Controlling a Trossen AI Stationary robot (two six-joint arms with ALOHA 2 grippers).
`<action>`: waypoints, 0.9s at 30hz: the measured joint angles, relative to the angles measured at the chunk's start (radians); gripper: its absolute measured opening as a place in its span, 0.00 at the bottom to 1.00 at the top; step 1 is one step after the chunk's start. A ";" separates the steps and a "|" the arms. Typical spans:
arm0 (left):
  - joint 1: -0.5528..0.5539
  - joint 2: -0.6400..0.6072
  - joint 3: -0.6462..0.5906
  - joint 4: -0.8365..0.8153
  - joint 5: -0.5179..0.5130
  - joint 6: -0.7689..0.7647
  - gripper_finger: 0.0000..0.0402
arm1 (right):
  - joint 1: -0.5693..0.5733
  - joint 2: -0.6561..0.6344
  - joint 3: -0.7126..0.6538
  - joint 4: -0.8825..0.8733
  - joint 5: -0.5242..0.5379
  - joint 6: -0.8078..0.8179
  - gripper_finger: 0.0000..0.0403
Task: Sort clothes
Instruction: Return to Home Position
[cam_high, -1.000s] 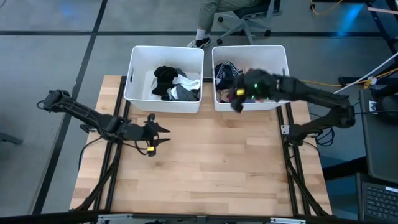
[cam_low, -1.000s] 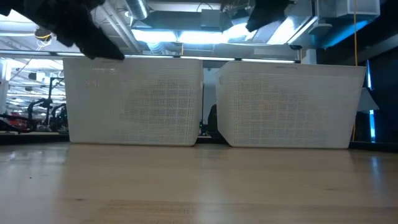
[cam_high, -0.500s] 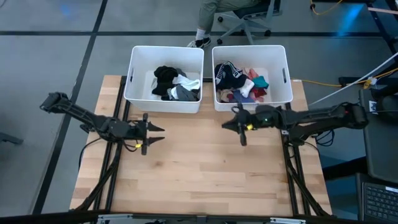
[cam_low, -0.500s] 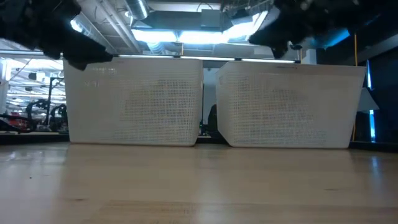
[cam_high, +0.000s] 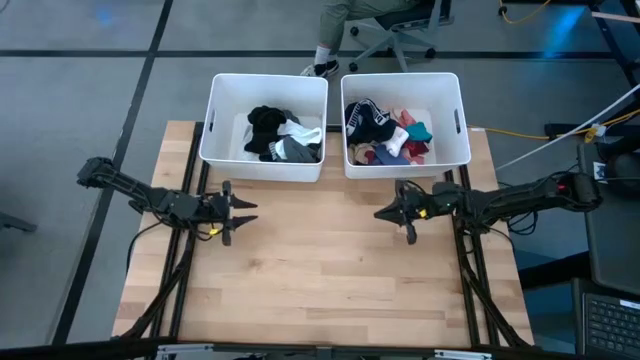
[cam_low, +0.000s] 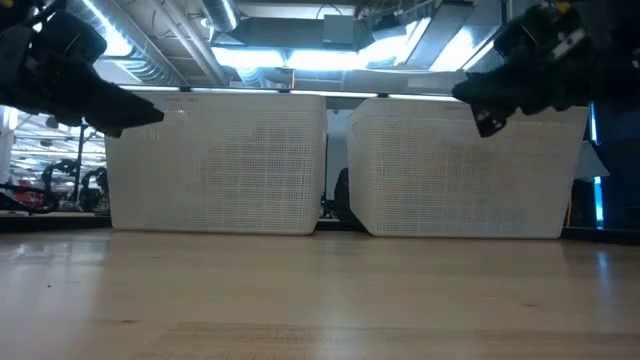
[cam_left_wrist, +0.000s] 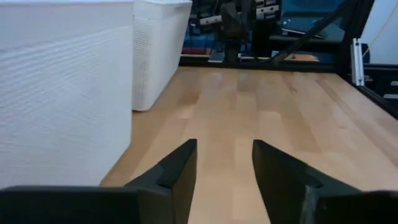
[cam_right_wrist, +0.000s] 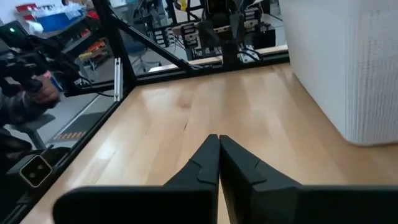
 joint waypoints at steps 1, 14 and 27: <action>0.001 -0.017 -0.008 -0.009 -0.005 0.011 0.35 | 0.000 -0.016 -0.015 0.001 0.000 0.009 0.03; 0.001 -0.141 -0.008 -0.046 0.014 0.067 0.03 | 0.000 -0.266 -0.195 0.068 0.004 0.048 0.03; 0.203 -0.270 -0.008 -0.064 0.250 0.174 0.00 | -0.001 -0.379 -0.197 -0.008 -0.132 0.026 0.03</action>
